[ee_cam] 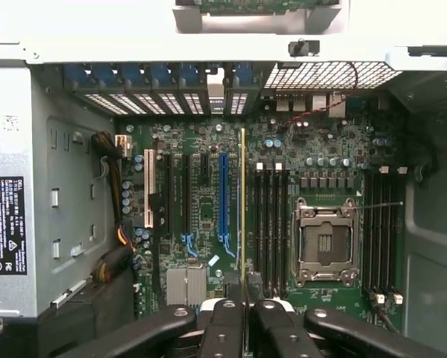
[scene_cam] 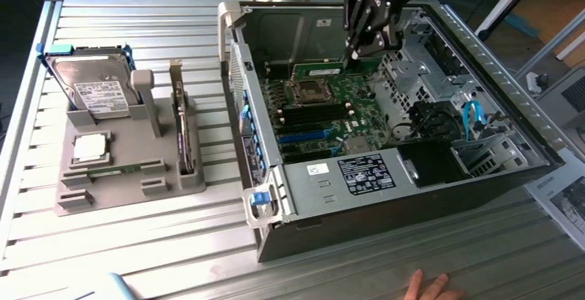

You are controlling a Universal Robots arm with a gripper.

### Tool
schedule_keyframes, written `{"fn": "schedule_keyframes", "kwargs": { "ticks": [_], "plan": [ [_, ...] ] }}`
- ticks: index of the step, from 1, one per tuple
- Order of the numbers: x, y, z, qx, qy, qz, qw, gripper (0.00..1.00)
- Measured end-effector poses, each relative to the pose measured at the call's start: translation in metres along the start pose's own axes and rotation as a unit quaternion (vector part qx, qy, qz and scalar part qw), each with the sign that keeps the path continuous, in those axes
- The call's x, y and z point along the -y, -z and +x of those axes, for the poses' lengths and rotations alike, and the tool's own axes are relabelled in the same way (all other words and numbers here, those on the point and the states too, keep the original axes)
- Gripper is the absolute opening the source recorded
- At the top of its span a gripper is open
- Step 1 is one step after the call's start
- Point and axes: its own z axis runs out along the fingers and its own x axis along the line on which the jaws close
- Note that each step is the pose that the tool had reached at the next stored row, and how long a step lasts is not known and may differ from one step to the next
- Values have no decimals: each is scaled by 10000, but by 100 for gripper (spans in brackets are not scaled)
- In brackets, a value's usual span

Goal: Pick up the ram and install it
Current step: 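Pick up the ram and move it above insertion slot, then insert the ram into the slot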

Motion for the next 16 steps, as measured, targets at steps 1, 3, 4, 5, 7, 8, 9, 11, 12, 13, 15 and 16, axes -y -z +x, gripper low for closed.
{"fn": "schedule_keyframes", "kwargs": {
  "ticks": [1, 3, 4, 5, 7, 8, 9, 11, 12, 13, 15, 16],
  "plan": [
    [0, -4, 0, 0, 0, 0, 10000, 12],
    [1, -5, 0, 0, 0, 0, 10000, 12],
    [11, -5, 0, 1, 1, 0, 10000, 12],
    [20, -5, 0, 1, 0, 1, 10000, 12],
    [56, -4, 0, 0, 0, 0, 10000, 12],
    [66, -4, 1, 0, 0, 0, 10000, 12],
    [75, -4, 1, 0, 0, 0, 10000, 12],
    [82, -4, 1, 0, 0, 0, 10000, 12],
    [82, -4, 1, 0, -1, 0, 10000, 12],
    [83, -4, 1, 0, 0, 0, 10000, 12],
    [83, -4, 1, 0, 0, 0, 10000, 12],
    [83, -4, 1, 0, 0, 0, 10000, 12]
  ]
}}
